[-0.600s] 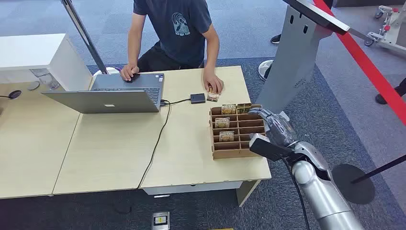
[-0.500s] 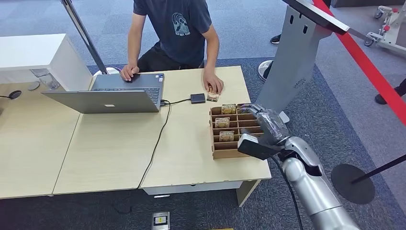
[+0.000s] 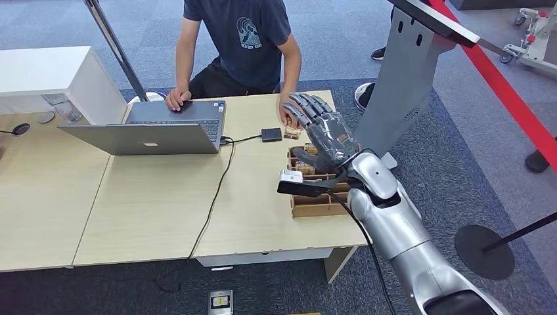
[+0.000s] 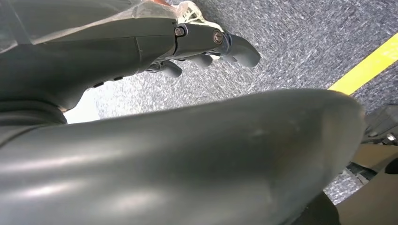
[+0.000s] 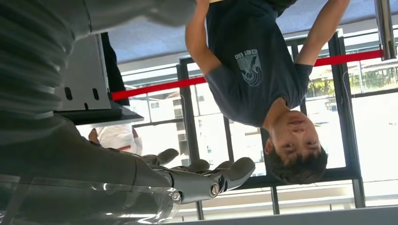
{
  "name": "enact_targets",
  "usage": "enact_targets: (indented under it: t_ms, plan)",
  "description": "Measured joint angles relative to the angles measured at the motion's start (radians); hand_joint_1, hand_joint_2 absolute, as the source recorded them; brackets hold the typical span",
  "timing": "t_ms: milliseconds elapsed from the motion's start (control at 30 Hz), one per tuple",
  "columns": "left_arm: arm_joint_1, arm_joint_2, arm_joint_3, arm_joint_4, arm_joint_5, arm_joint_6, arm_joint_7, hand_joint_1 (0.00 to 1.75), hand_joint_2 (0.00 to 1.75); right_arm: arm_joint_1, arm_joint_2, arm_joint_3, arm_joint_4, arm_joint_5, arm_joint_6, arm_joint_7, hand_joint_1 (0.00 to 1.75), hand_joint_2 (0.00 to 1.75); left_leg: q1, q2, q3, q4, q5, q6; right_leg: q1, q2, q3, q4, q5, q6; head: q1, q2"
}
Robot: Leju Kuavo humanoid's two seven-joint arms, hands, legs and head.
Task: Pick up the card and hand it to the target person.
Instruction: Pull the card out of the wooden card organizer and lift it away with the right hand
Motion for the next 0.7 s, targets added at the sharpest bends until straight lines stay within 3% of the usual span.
enact_targets:
  t_ms: [67,200,333,700]
  plan:
    - [-0.001,0.0,-0.005,0.0,-0.002,-0.001,0.001,0.0,0.0,-0.022,0.015,0.011,0.04,0.01,-0.021,0.003,1.29,1.75,0.0,0.0,0.0,0.0,0.0,0.0,0.0,0.0,0.0,0.0,0.0,0.0,0.0,0.0]
    - [-0.004,0.0,-0.01,0.0,-0.004,-0.004,0.002,0.0,0.0,-0.066,0.037,0.029,0.126,0.016,-0.058,0.003,1.31,1.75,0.0,0.0,0.0,0.0,0.0,0.0,0.0,0.0,0.0,0.0,0.0,0.0,0.0,0.0]
    - [-0.008,-0.001,-0.012,0.0,-0.005,-0.004,0.002,0.0,0.0,-0.099,0.05,0.039,0.202,0.016,-0.087,0.003,0.97,1.75,0.0,0.0,0.0,0.0,0.0,0.0,0.0,0.0,0.0,0.0,0.0,0.0,0.0,0.0]
    - [-0.01,-0.001,-0.028,0.0,-0.001,-0.004,0.004,0.0,0.0,-0.133,0.057,0.049,0.338,0.011,-0.11,0.007,0.62,1.75,0.0,0.0,0.0,0.0,0.0,0.0,0.0,0.0,0.0,0.0,0.0,0.0,0.0,0.0]
